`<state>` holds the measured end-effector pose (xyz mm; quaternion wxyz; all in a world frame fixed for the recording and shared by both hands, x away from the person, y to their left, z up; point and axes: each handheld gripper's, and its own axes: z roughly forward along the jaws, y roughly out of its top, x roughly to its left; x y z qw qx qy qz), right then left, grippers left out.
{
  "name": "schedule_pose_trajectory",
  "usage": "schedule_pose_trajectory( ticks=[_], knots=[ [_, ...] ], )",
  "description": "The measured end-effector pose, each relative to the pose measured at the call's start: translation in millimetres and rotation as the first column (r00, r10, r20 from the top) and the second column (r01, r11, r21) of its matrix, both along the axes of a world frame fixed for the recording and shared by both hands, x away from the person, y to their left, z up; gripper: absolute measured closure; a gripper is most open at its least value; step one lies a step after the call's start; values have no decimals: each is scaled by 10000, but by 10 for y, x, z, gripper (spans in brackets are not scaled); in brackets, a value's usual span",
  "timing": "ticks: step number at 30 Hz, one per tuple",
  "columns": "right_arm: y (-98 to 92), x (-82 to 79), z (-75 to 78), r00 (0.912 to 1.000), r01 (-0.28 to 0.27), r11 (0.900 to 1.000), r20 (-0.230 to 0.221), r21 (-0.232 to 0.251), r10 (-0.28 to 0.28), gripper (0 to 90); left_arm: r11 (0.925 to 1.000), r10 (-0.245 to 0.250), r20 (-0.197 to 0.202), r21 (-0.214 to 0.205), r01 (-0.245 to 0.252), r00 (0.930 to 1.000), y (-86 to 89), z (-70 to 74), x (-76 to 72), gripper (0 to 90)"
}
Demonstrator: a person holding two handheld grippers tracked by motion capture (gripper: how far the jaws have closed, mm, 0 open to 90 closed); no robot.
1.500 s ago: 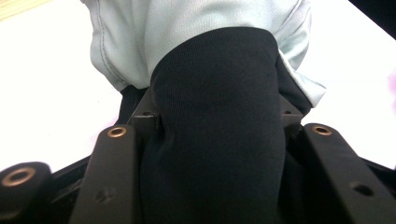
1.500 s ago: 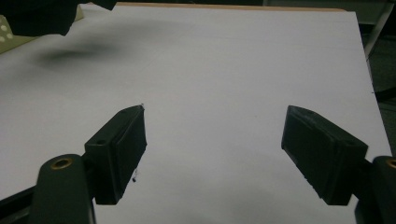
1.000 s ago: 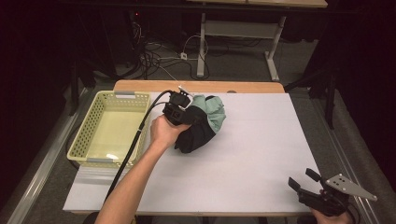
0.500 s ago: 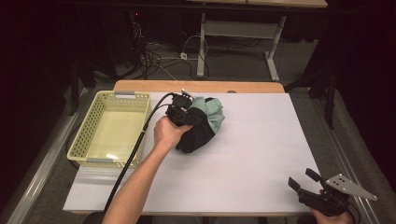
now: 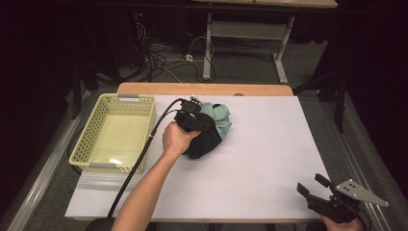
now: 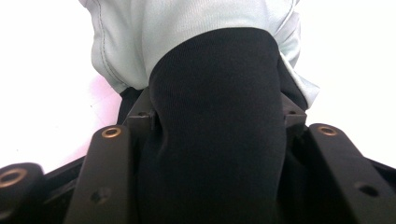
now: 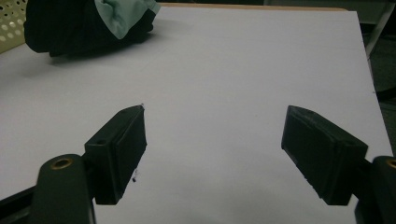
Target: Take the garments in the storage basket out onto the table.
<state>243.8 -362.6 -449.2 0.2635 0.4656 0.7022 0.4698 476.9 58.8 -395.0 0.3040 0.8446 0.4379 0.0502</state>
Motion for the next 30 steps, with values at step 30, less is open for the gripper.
schedule_pose_trajectory(
  ticks=[30],
  knots=[
    [1,2,0,10000,-14,10000,-26,-11,14,227,10000,96,198,0,-96,9998,-34,-78,35,226]
  ],
)
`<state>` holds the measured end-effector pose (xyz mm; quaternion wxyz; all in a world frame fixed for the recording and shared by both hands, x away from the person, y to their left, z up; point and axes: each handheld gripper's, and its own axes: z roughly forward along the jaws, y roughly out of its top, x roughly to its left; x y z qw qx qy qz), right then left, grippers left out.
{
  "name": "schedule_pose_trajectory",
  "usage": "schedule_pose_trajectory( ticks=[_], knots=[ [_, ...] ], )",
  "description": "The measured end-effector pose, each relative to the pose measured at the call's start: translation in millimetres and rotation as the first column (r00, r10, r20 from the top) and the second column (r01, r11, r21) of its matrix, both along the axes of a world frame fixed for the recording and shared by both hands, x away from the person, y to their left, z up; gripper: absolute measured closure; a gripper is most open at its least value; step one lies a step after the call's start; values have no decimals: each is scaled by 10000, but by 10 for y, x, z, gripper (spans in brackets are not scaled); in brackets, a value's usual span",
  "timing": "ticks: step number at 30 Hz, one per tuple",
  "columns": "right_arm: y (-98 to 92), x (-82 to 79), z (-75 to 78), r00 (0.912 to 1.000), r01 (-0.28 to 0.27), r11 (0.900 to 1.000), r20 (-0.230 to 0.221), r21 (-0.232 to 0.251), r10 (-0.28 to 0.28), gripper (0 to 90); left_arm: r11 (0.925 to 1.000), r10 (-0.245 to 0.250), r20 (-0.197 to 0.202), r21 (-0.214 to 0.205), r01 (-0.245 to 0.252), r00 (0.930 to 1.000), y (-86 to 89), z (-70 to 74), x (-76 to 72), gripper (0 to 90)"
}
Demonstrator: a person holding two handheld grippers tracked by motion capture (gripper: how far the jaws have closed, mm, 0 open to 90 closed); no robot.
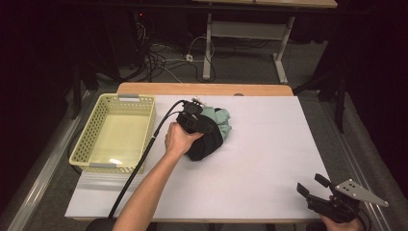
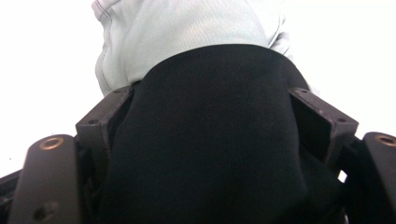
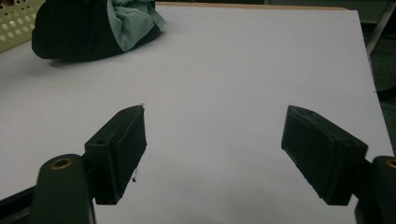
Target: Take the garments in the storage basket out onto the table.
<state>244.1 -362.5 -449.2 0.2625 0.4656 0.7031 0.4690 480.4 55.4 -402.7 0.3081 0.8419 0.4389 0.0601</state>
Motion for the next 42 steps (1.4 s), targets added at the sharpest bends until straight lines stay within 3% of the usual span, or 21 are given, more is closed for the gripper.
schedule_pose_trajectory(
  ticks=[12,23,42],
  knots=[
    [4,1,0,10000,0,10000,-7,-32,0,228,9997,6,412,-249,4,9992,113,181,-67,231],
    [5,2,1,10000,12,10000,-9,-35,-13,227,9997,-86,694,-214,101,9976,203,292,-131,241],
    [0,-4,1,10000,84,10000,8,10,-84,227,9984,-28,1241,-553,98,9923,454,456,-284,242]
  ],
)
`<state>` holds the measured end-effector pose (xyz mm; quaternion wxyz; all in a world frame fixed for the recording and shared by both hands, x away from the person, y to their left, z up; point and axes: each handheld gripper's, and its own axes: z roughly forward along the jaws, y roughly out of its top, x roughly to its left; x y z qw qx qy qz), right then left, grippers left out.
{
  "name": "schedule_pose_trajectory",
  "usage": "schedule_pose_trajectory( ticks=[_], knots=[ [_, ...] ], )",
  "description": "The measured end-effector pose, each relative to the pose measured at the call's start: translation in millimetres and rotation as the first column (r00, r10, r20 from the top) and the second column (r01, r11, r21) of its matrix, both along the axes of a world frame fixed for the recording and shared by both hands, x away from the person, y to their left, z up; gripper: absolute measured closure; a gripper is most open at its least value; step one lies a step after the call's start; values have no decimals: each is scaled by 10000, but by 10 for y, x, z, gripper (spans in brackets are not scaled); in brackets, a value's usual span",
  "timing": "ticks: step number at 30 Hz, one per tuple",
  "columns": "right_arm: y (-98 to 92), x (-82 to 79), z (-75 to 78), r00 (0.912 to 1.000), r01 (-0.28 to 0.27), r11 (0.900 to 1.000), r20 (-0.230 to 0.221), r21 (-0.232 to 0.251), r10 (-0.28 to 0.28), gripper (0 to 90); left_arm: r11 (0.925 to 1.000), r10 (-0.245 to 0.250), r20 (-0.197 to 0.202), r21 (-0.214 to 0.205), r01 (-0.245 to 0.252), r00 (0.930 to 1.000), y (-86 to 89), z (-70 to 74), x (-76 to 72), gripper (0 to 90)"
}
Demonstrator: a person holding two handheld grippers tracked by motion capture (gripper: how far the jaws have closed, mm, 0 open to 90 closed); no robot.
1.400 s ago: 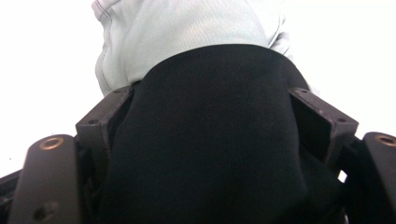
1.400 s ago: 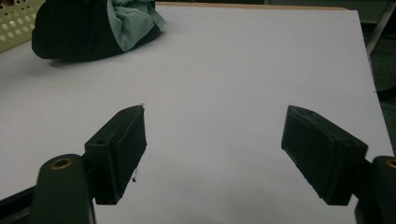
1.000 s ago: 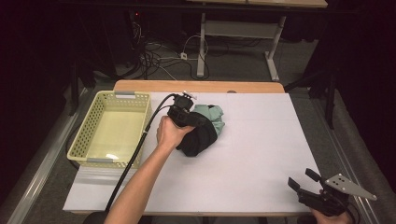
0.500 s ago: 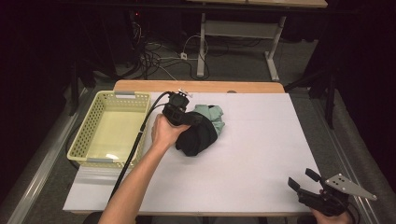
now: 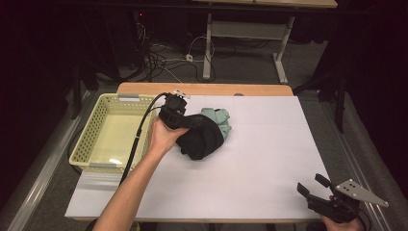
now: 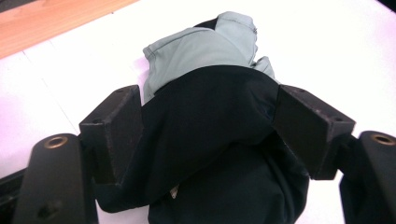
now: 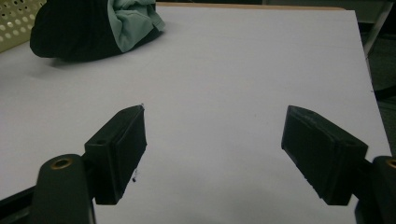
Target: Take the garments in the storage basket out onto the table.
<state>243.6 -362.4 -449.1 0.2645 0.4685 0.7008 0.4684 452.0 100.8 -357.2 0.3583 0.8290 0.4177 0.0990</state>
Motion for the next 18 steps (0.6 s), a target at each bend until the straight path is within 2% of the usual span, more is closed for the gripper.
schedule_pose_trajectory(
  ticks=[2,5,18],
  knots=[
    [-2,2,-1,10000,5,10000,-9,15,-5,227,9999,-29,-32,-149,28,10000,32,3,-19,243],
    [1,4,-1,10000,-11,10000,-34,-1,11,227,10000,-24,-150,1,24,9999,70,-24,-34,249],
    [3,6,-1,10000,43,10000,-70,-13,-43,227,9993,10,275,-383,1,9996,249,47,-190,263]
  ],
)
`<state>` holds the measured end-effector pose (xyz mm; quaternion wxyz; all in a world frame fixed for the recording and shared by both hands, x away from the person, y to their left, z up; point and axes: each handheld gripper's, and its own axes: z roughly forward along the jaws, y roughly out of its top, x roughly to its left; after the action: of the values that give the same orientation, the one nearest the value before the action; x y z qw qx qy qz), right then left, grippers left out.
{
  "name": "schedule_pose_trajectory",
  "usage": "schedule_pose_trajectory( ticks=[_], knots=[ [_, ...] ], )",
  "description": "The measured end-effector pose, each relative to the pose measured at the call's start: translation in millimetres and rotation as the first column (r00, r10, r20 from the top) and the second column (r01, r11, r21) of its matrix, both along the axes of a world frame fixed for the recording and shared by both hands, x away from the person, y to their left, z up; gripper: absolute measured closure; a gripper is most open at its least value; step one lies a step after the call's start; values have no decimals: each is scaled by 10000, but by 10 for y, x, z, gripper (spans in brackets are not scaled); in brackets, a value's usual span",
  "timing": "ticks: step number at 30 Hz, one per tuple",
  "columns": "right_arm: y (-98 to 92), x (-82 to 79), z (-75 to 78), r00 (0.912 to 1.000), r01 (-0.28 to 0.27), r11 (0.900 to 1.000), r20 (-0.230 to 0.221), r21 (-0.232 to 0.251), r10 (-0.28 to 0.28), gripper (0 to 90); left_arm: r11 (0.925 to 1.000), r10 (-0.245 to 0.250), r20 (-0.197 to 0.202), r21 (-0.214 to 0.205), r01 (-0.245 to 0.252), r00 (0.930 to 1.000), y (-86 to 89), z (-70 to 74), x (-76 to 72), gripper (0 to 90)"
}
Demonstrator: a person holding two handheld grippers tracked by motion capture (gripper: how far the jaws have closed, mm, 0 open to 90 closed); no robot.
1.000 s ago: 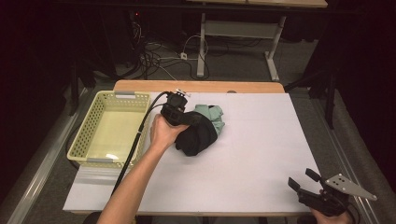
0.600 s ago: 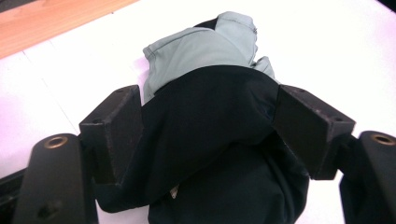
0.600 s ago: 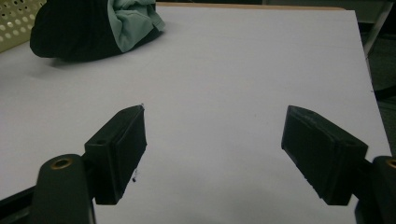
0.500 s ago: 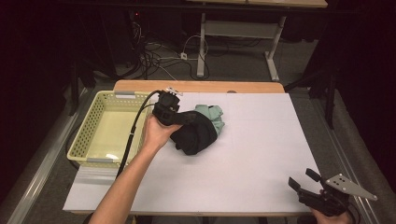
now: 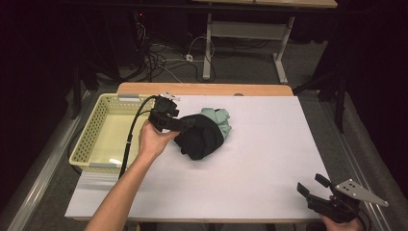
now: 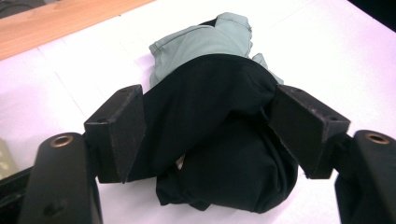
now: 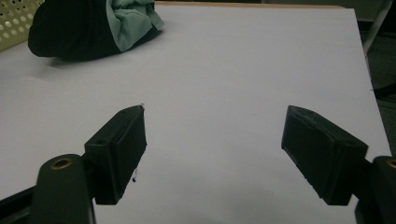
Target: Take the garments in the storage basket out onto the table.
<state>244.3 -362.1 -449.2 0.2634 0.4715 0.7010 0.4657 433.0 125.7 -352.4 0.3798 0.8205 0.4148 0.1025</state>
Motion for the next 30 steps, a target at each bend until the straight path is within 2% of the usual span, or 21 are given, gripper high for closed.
schedule_pose_trajectory(
  ticks=[5,13,20,26,30],
  knots=[
    [2,1,0,10000,-11,10000,12,-39,11,227,10000,73,110,59,-73,9999,84,7,-57,270],
    [-2,-3,0,10000,-5,10000,18,9,5,227,9998,125,341,-176,-119,9993,186,62,-142,273],
    [-4,-3,1,10000,26,10000,17,24,-26,227,9997,104,545,-222,-92,9985,273,92,-244,275],
    [-4,-3,0,10000,24,10000,22,21,-25,228,9998,194,874,-126,-184,9960,351,94,-338,283],
    [-3,-7,1,10000,46,10000,74,20,-46,228,9996,152,969,-235,-130,9952,392,104,-400,287]
  ],
)
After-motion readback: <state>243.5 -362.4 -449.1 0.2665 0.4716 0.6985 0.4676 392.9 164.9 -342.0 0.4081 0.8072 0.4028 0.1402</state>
